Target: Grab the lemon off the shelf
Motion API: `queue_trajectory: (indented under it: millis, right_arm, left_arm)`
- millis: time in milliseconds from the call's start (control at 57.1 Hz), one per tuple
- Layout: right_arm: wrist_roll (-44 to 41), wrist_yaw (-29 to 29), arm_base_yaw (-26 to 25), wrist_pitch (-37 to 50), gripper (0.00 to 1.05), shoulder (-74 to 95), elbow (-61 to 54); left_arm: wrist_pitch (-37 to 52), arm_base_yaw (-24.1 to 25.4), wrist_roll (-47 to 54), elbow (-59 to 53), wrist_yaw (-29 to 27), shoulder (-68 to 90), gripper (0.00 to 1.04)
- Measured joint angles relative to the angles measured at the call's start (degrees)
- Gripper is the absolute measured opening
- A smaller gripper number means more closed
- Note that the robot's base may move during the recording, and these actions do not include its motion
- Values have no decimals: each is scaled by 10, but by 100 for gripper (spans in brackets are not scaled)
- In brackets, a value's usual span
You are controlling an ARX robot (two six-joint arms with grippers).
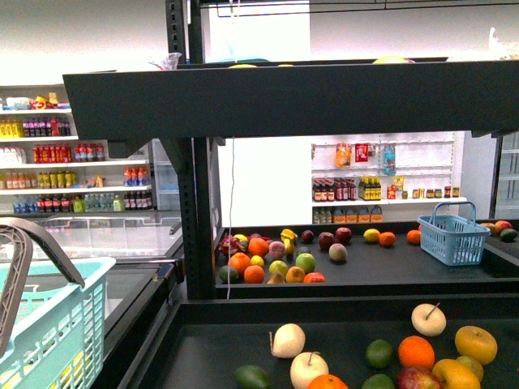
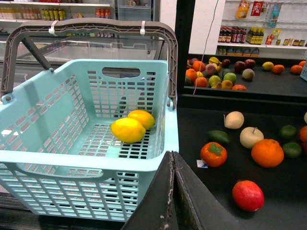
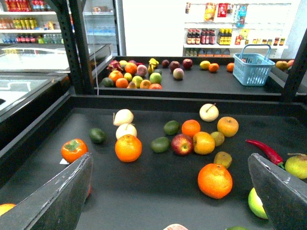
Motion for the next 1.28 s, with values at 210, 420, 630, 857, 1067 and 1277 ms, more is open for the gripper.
queue_trajectory:
  millis: [210, 420, 630, 857, 1067, 1277]
  right_arm:
    - [0, 0, 0, 0, 97, 0, 0]
    - [0, 0, 0, 0, 97, 0, 0]
    - [0, 0, 0, 0, 97, 0, 0]
    - [0, 0, 0, 0, 97, 0, 0]
    - [0, 0, 0, 0, 97, 0, 0]
    - [0, 0, 0, 0, 97, 0, 0]
  left_arm:
    - [4, 0, 0, -26, 0, -27, 3]
    - [4, 0, 0, -26, 0, -28, 17]
    - [4, 0, 0, -26, 0, -28, 60]
    - [4, 0, 1, -26, 0, -28, 98]
    - [4, 0, 1, -26, 0, -28, 97]
    - [4, 0, 1, -26, 0, -28, 97]
